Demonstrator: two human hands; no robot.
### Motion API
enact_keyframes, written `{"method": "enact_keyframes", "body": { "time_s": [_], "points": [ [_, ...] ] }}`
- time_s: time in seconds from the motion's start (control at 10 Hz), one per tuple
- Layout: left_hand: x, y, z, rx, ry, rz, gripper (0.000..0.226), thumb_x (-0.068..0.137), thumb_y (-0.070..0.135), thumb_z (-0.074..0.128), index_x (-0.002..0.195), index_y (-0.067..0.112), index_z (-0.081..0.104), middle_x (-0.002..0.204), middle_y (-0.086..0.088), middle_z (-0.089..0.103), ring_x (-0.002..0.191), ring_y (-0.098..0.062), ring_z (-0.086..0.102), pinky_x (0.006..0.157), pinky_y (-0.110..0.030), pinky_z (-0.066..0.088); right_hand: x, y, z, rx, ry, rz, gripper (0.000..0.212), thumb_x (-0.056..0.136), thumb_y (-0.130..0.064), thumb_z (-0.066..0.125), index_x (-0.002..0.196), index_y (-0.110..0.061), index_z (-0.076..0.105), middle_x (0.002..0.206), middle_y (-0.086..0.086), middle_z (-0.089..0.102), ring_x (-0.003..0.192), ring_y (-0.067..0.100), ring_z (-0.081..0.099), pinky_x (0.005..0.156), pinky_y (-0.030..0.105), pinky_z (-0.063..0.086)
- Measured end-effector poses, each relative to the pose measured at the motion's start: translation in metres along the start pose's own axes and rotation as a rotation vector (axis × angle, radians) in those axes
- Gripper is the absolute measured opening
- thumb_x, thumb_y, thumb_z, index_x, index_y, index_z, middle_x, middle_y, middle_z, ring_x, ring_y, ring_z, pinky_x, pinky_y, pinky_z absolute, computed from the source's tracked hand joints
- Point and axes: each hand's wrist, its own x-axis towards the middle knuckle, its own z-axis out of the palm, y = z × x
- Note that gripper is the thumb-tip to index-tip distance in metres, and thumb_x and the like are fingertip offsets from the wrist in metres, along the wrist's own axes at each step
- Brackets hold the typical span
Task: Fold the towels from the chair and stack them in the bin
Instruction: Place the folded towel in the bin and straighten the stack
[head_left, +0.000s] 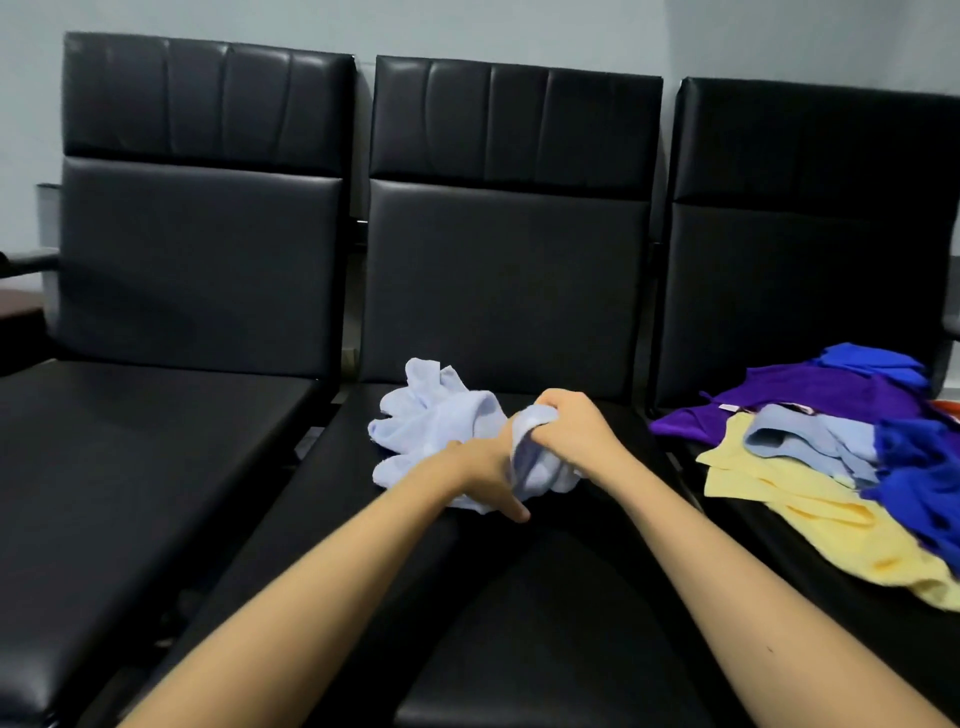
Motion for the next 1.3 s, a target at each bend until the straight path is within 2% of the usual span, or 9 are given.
{"method": "enact_keyframes", "body": {
  "time_s": [0.1,0.2,0.4,0.6,0.7,0.9,1.0,1.2,1.3],
  "points": [
    [0.006,-0.004,0.012,0.097,0.147,-0.185,0.021,0.075,0.011,0.069,0.087,0.004,0.054,0.078,-0.013,0.040,0.071,-0.022,0.037,0.063,-0.027,0.032,0.001,-0.007,-0.001,-0.175,0.019,-0.001,0.016,0.087,-0.017,0.042,0.085,-0.016,0.058,0.079,0.000,0.055,0.077,0.023,0.054,0.063,0.027,0.040],
    [0.023,-0.036,-0.002,0.140,0.277,0.117,0.008,0.083,0.025,0.060,0.088,0.018,0.058,0.085,-0.001,0.051,0.083,-0.018,0.051,0.063,-0.027,0.039,0.003,-0.004,-0.008,-0.423,0.074,0.094,0.027,0.092,-0.015,0.036,0.100,-0.013,0.061,0.091,0.003,0.053,0.090,0.028,0.055,0.070,0.030,0.038],
    [0.019,-0.055,-0.042,0.206,0.211,0.140,0.018,0.077,0.032,0.064,0.085,0.018,0.055,0.088,-0.001,0.055,0.083,-0.021,0.053,0.063,-0.028,0.038,0.013,0.006,-0.021,0.467,0.124,0.208,0.017,0.087,-0.012,0.043,0.077,-0.009,0.057,0.073,0.006,0.053,0.073,0.020,0.052,0.060,0.026,0.038],
    [0.017,-0.055,-0.046,0.075,0.274,0.186,0.021,0.087,0.039,0.052,0.081,0.019,0.053,0.085,-0.006,0.061,0.078,-0.026,0.059,0.061,-0.029,0.040,0.019,0.004,-0.013,0.883,0.028,0.369,0.021,0.091,-0.032,0.049,0.085,-0.014,0.059,0.081,0.006,0.063,0.081,0.024,0.062,0.074,0.035,0.051],
    [0.021,-0.054,-0.045,-0.012,0.278,0.229,0.020,0.090,0.034,0.047,0.086,0.016,0.054,0.090,-0.007,0.059,0.079,-0.026,0.058,0.063,-0.029,0.041,0.022,0.005,-0.011,0.851,0.002,0.363,0.024,0.088,-0.042,0.053,0.080,-0.020,0.055,0.077,0.002,0.058,0.070,0.019,0.058,0.063,0.028,0.048],
    [0.026,-0.062,-0.043,-0.322,0.304,0.352,0.034,0.075,0.025,0.035,0.101,0.021,0.056,0.108,0.004,0.056,0.098,-0.021,0.057,0.088,-0.037,0.048,0.014,-0.003,-0.002,-0.529,-0.333,-0.108,0.012,0.081,-0.024,0.060,0.073,-0.018,0.054,0.074,0.000,0.060,0.067,0.014,0.059,0.064,0.023,0.052],
    [0.019,-0.060,-0.044,-0.089,0.225,0.365,0.019,0.085,0.020,0.059,0.104,0.020,0.061,0.085,0.010,0.054,0.088,-0.014,0.053,0.080,-0.026,0.044,0.003,0.005,-0.007,-0.835,-0.462,-0.003,0.026,0.075,-0.035,0.064,0.098,-0.024,0.063,0.096,-0.004,0.066,0.085,0.020,0.063,0.068,0.028,0.046],
    [-0.003,-0.067,-0.034,0.362,-0.080,0.110,0.028,0.065,0.044,0.068,0.072,0.021,0.052,0.076,0.001,0.054,0.077,-0.019,0.055,0.061,-0.027,0.045,0.007,0.042,-0.009,-0.510,-0.167,0.121,0.020,0.090,-0.014,0.050,0.104,-0.008,0.063,0.097,0.009,0.066,0.096,0.025,0.065,0.068,0.024,0.040],
    [-0.008,-0.073,-0.034,0.051,-0.061,0.216,0.018,0.066,0.036,0.053,0.065,0.019,0.048,0.068,0.000,0.050,0.070,-0.019,0.050,0.056,-0.025,0.038,0.003,0.041,-0.009,-0.054,-0.124,0.214,0.022,0.094,-0.011,0.046,0.080,-0.004,0.061,0.055,0.006,0.063,0.049,0.014,0.062,0.045,0.017,0.037]
  ]
}}
